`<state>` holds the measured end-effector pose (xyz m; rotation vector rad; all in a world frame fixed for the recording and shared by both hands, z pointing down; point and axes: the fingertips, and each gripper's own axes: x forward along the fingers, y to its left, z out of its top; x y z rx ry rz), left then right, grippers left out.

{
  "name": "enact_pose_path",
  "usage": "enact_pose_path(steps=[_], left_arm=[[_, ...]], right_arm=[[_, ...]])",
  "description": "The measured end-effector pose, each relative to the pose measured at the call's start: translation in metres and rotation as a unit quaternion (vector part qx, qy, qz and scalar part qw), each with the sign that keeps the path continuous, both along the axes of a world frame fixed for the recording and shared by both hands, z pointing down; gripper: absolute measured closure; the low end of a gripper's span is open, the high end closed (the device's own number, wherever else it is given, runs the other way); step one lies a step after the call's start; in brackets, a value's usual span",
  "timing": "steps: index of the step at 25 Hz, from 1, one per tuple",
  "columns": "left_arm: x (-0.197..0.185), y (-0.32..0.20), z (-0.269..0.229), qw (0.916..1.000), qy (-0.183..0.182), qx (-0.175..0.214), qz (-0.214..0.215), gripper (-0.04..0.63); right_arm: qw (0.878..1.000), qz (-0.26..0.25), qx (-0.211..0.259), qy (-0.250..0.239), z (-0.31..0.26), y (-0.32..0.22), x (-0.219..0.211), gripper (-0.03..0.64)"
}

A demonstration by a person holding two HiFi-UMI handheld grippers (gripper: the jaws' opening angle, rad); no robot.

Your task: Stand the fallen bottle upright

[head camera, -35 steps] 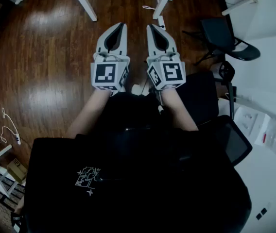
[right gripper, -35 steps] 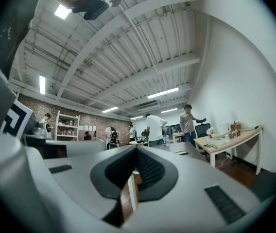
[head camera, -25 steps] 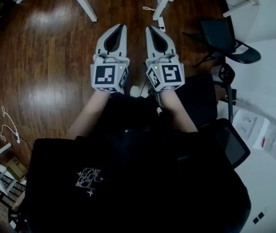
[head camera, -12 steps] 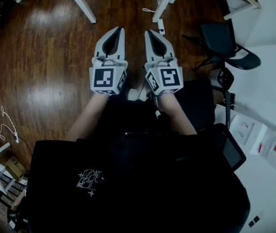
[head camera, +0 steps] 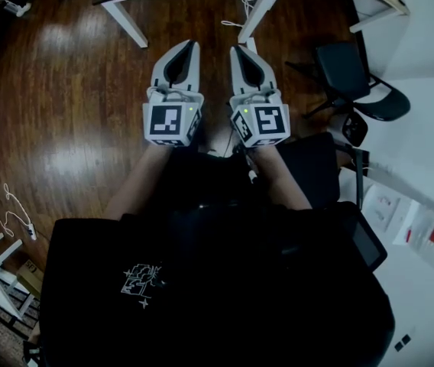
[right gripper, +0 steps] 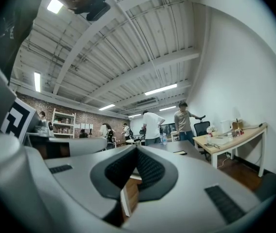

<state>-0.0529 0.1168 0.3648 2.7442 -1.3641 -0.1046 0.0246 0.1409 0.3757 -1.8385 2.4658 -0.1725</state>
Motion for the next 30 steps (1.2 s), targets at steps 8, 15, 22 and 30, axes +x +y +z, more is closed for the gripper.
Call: enact_pose_path(steps=[8, 15, 22, 30], left_arm=[[-0.012, -0.075, 0.002, 0.9997, -0.004, -0.008, 0.025, 0.598], [-0.024, -0.125, 0.008, 0.9994, -0.003, -0.015, 0.033, 0.597], [-0.028, -0.157, 0.016, 0.9992, -0.003, -0.026, 0.031, 0.598], [-0.007, -0.214, 0.031, 0.9989, -0.015, -0.039, 0.023, 0.598]], right_arm=[[1.000, 0.018, 0.004, 0.003, -0.005, -0.080, -0.012, 0.592], [1.000, 0.027, 0.003, 0.009, -0.005, -0.133, -0.025, 0.592], [1.000, 0.027, -0.005, 0.011, -0.001, -0.165, -0.025, 0.592], [1.000, 0.023, -0.016, 0.008, 0.015, -0.224, 0.000, 0.592]])
